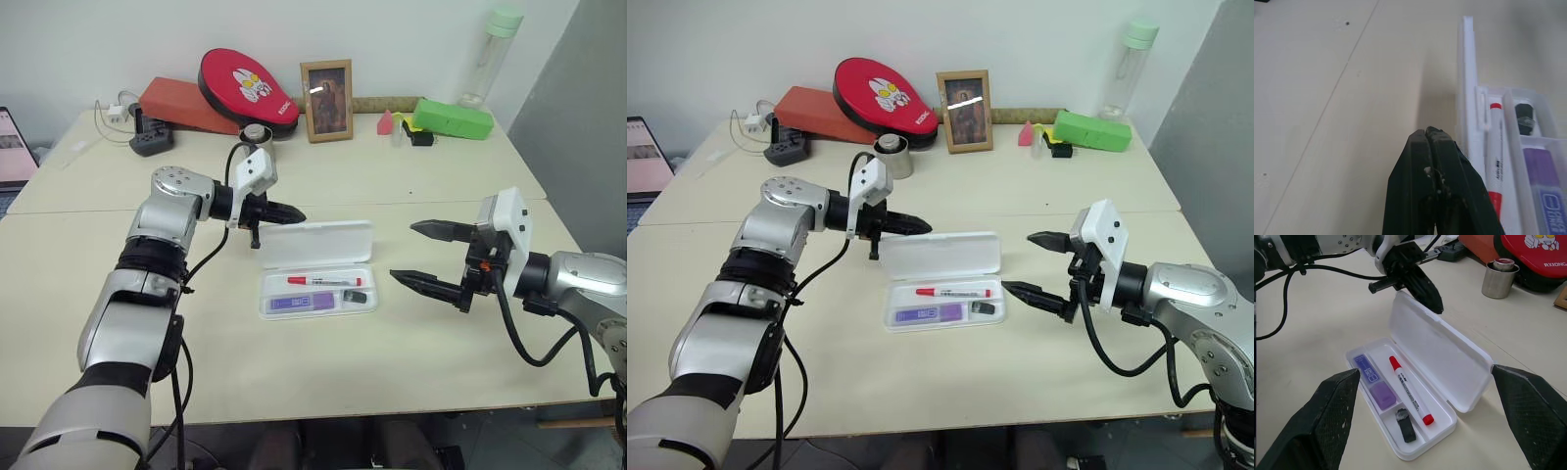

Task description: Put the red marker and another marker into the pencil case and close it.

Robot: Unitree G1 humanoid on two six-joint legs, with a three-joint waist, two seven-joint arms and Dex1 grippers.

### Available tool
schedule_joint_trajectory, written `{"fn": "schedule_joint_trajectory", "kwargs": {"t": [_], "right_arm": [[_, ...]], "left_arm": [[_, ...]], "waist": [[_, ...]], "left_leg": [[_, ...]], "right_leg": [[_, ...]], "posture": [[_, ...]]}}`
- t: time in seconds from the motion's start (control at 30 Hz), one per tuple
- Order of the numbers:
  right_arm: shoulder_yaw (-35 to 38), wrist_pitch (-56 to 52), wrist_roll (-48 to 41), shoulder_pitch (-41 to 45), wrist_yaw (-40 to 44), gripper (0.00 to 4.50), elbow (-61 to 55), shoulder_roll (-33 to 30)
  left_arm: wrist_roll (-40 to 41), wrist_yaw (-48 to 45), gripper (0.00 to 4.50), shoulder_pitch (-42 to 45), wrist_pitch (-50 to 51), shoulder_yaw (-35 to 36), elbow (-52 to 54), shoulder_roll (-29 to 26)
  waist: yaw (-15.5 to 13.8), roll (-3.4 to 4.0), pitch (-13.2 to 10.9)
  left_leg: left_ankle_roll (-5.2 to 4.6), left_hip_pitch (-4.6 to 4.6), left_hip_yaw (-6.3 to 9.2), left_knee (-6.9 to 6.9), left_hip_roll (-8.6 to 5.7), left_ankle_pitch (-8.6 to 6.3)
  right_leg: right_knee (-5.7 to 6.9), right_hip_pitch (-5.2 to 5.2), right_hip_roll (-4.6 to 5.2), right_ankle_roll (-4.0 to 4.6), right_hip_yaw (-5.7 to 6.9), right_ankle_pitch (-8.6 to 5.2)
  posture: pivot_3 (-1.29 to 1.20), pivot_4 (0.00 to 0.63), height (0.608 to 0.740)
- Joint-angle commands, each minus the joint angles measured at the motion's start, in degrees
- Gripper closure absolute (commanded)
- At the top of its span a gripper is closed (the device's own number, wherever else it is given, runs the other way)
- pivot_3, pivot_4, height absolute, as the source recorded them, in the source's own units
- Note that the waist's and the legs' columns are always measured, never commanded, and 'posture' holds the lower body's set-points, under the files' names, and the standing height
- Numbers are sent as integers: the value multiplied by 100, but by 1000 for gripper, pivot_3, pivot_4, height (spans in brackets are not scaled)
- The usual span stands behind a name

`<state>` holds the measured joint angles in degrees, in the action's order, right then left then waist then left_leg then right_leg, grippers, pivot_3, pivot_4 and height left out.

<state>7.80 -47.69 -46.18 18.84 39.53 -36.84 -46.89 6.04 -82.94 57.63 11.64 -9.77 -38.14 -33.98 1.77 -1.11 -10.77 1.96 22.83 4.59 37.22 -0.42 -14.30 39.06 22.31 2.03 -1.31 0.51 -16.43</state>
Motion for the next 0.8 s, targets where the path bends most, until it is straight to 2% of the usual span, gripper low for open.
{"fn": "schedule_joint_trajectory", "kwargs": {"t": [0.03,0.37,0.6,0.8], "right_arm": [[83,92,20,49,-14,0,-116,-44],[64,117,70,30,-37,0,-105,-17],[97,90,43,-11,-42,0,-182,-39],[116,49,7,-72,-51,0,-238,-75]], "left_arm": [[123,-237,4489,-261,362,-79,873,-137],[230,-270,4489,-1390,1095,-422,2648,-190],[-176,86,4489,-1852,984,-859,2455,-66],[-186,221,4489,-1937,900,-985,2280,-18]], "waist": [[-5,0,0],[-6,1,1],[-10,4,3],[-11,7,9]], "left_leg": [[0,-1,-1,0,-1,0],[0,0,2,2,0,0],[-1,-5,0,2,0,0],[-1,-16,-2,2,-1,-1]], "right_leg": [[0,-1,1,0,-2,0],[0,-2,0,0,1,0],[1,-5,0,0,-2,0],[1,-16,1,0,-3,0]], "posture": [[0,150,740],[0,150,740],[0,150,740],[0,150,740]]}}
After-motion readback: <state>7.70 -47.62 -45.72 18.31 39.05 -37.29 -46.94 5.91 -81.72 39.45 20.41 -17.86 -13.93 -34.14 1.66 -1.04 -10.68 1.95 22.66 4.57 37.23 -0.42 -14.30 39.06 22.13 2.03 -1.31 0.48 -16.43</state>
